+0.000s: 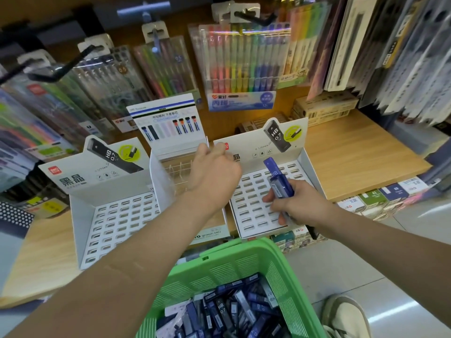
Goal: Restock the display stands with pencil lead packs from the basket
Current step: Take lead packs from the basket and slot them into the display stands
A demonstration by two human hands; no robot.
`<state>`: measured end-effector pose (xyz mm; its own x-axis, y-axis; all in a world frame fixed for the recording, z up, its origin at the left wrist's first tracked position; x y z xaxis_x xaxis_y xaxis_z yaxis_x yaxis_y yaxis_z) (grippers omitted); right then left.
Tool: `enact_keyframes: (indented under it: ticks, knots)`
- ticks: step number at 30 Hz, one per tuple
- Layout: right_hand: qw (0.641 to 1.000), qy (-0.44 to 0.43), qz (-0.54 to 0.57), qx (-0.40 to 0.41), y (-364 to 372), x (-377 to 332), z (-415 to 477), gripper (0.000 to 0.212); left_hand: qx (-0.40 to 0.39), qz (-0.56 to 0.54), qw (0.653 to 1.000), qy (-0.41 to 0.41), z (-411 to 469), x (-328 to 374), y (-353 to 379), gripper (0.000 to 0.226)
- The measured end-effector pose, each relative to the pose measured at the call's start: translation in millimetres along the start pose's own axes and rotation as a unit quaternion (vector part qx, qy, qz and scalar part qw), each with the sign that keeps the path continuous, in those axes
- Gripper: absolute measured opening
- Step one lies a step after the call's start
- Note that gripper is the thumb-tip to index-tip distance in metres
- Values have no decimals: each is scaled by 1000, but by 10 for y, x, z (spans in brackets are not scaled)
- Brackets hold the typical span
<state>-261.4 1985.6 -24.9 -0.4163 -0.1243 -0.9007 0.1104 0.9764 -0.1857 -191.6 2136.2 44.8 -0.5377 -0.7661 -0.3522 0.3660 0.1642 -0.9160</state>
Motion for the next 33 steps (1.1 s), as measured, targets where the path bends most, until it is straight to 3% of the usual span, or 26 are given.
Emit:
enact_keyframes:
  ticks: [2, 4, 5, 7, 8, 9, 11, 14, 20, 26, 33]
  knots:
    - [1000, -15, -5, 16, 21, -49, -15, 15, 29, -19, 999, 10, -96, -9, -66, 25]
    - [999, -46, -5, 29, 56, -154, -36, 12, 124, -120, 984, -32, -300, -184, -176, 26]
    - [997, -66, -2, 26, 95, -228, -61, 11, 173, -198, 960, -94, -444, -362, -233, 23]
    - [994, -109, 2, 4, 242, -396, -134, 10, 245, -338, 871, -259, -766, -816, -233, 24]
    - [992, -128, -1, -13, 345, -470, -181, 11, 250, -370, 828, -340, -905, -1038, -147, 26]
    - [989, -142, -7, -34, 463, -527, -232, 12, 224, -370, 809, -399, -1011, -1214, -30, 27]
    - [984, -158, -27, -82, 695, -578, -320, 13, 111, -333, 837, -419, -1119, -1397, 275, 29]
    - [977, -157, -56, -133, 933, -548, -390, 15, -12, -340, 870, -356, -1145, -1405, 681, 30]
    - [958, -188, -163, -144, 1111, -466, -386, 25, 83, -327, 885, -321, -1046, -1449, 827, 24]
    - [828, -330, -391, -229, 1746, -517, -547, 25, 72, -308, 907, -278, -1039, -1491, 862, 20]
    - [766, -321, -523, -191, 2254, -361, -492, 24, 90, -329, 903, -261, -1135, -1620, 719, 19]
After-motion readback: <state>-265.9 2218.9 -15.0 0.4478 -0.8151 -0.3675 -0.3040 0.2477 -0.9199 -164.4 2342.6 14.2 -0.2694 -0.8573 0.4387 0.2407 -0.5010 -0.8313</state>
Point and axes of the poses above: each hand's wrist, its own z-axis towards the middle knuckle, its own y-axis out of the palm, x = y × z, the point moved 3 cm from there along z, towards the middle knuckle, and after that the axes turned 5 degrees about x, right-handed, at the moved point
